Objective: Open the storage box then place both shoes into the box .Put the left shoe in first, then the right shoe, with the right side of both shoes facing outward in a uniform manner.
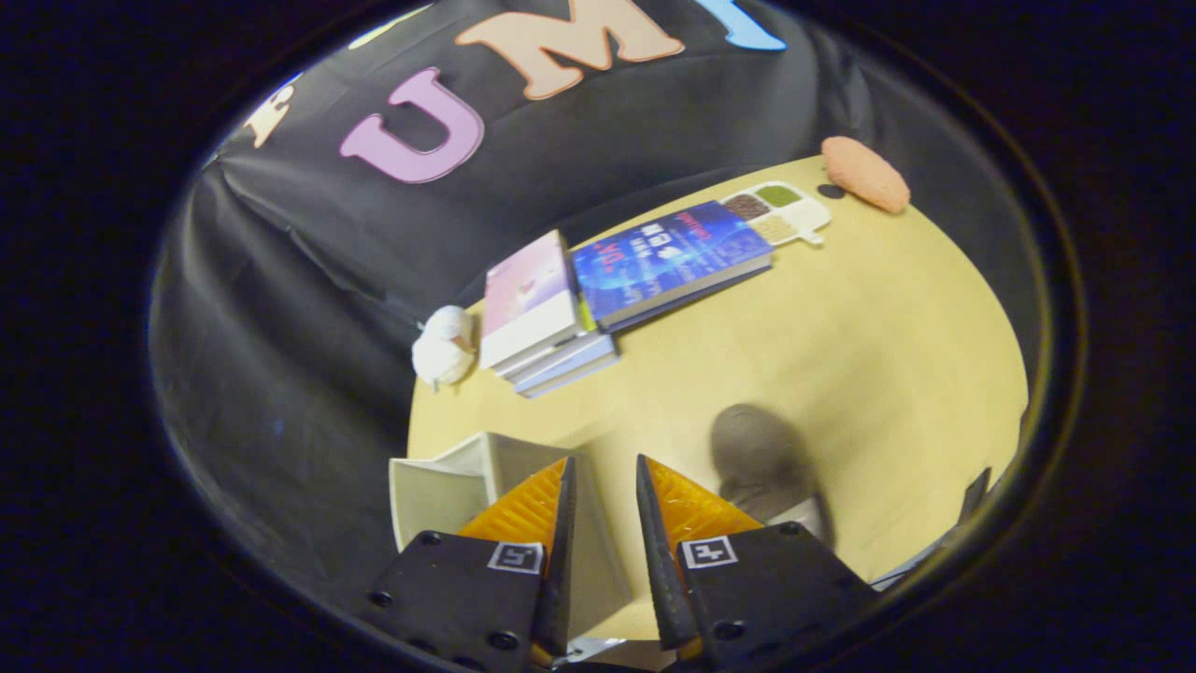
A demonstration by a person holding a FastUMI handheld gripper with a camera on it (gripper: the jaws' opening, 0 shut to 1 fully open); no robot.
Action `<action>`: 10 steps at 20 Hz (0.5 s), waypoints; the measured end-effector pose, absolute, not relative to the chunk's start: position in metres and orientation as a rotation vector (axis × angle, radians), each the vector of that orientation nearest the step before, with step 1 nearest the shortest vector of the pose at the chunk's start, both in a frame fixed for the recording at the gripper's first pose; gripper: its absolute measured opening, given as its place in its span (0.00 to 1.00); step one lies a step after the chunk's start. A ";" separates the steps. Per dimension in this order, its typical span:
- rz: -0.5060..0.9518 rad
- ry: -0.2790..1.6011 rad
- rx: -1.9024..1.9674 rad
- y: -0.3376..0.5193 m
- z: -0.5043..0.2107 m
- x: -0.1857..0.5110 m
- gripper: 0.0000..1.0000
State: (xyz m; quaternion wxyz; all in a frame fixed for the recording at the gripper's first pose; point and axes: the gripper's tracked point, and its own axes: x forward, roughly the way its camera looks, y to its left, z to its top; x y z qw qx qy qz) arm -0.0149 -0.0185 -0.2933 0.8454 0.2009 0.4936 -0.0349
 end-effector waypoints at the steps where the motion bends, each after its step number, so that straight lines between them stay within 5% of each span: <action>1: -0.095 1.052 0.414 -0.036 -0.300 -0.020 0.40; 10: -0.168 1.217 0.347 -0.123 -0.367 -0.083 0.40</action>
